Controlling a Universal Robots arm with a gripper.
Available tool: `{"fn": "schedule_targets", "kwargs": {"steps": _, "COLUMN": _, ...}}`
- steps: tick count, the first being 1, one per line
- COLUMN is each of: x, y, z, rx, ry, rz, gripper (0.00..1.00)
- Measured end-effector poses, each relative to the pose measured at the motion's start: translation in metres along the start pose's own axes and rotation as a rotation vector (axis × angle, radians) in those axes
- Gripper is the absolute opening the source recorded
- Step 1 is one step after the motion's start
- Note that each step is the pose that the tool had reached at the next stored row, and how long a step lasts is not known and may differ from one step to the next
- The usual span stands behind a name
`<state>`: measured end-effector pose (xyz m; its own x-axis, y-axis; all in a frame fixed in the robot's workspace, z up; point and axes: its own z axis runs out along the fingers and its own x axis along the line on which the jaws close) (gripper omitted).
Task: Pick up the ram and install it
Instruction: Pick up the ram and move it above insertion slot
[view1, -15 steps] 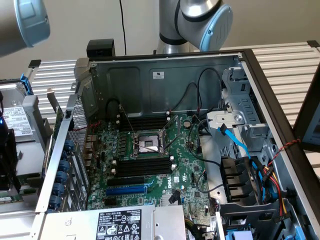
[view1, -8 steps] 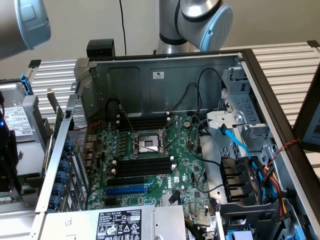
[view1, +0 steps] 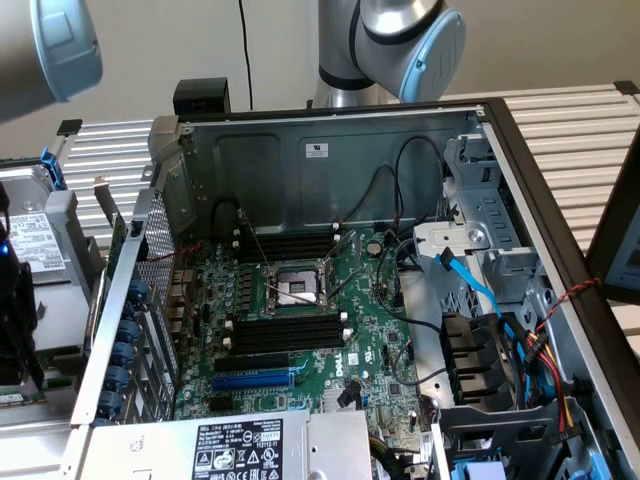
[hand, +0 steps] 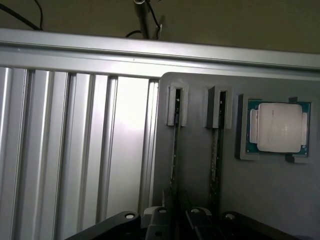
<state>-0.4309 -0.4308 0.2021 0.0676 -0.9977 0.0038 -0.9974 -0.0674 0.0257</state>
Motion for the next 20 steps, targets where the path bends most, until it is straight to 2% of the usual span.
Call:
{"fn": "schedule_targets", "kwargs": {"steps": 11, "x": -0.0002, "y": 0.0003, "z": 0.0007, "rx": -0.0002, "ry": 0.0003, "rz": 0.0, "gripper": 0.18}}
{"fn": "schedule_targets", "kwargs": {"steps": 13, "x": -0.0002, "y": 0.0003, "z": 0.0008, "rx": -0.0002, "ry": 0.0, "rz": 0.0, "gripper": 0.12}}
{"fn": "schedule_targets", "kwargs": {"steps": 20, "x": -0.0002, "y": 0.0003, "z": 0.0008, "rx": -0.0002, "ry": 0.0001, "rz": 0.0, "gripper": 0.12}}
